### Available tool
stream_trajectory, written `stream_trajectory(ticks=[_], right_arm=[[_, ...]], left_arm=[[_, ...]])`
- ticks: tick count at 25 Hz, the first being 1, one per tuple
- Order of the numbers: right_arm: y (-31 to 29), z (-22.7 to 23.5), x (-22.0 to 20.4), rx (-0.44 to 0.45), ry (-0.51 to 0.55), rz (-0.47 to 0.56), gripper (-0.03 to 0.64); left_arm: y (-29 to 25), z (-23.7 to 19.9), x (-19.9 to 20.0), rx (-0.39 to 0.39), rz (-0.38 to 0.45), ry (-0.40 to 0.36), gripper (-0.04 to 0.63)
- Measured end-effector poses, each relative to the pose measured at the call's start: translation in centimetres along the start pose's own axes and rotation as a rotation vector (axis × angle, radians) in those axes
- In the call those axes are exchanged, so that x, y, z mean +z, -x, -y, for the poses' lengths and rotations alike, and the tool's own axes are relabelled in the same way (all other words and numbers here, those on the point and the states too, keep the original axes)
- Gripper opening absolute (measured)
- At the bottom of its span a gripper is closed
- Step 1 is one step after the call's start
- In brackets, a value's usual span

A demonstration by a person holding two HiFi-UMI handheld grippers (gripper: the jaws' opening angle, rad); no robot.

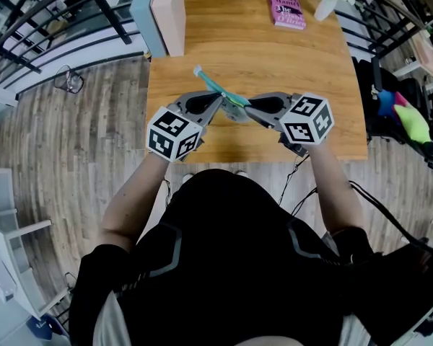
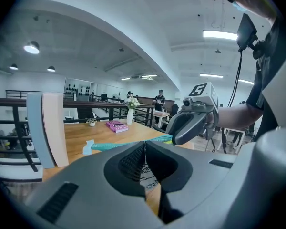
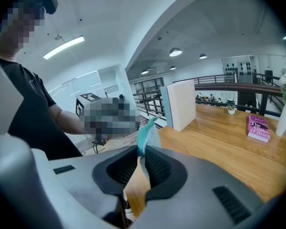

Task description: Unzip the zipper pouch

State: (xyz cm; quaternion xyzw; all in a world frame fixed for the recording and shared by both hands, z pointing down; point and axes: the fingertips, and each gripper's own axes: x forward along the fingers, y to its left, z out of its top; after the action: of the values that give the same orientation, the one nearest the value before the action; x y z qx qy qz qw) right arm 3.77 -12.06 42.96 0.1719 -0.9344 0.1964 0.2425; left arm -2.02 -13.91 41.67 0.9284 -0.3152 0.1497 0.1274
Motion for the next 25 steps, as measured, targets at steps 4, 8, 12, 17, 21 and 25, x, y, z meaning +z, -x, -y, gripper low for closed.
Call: stream_trajectory(ticks=[4, 8, 12, 17, 21, 25], right_arm=[[0.0, 0.1, 0.0, -0.001, 0.001, -0.002, 0.058], [0.0, 0.2, -0.1, -0.007, -0.004, -0.001, 0.058], [0.1, 0.4, -0.1, -0.013, 0.003, -0.006, 0.058], [0.2, 0.8, -0.5, -0.030, 0.021, -0.025, 0.058], [0.3, 1.3, -0.9, -0.049, 0.038, -0.049, 0.060], [0.3, 1.8, -1.1, -0.051, 0.026, -0.051, 0.058]], left_arm=[[0.5, -1.0, 0.0, 0.027, 0.002, -0.011, 0.032], [1.2, -2.2, -0.3, 0.063, 0.003, 0.002, 0.032], [1.6, -3.4, -0.4, 0.089, 0.004, 0.016, 0.032], [1.7, -4.6, -0.5, 0.124, 0.003, 0.026, 0.032], [2.2, -5.9, -0.9, 0.157, -0.009, 0.048, 0.032], [2.8, -7.4, -1.2, 0.202, -0.018, 0.078, 0.032]])
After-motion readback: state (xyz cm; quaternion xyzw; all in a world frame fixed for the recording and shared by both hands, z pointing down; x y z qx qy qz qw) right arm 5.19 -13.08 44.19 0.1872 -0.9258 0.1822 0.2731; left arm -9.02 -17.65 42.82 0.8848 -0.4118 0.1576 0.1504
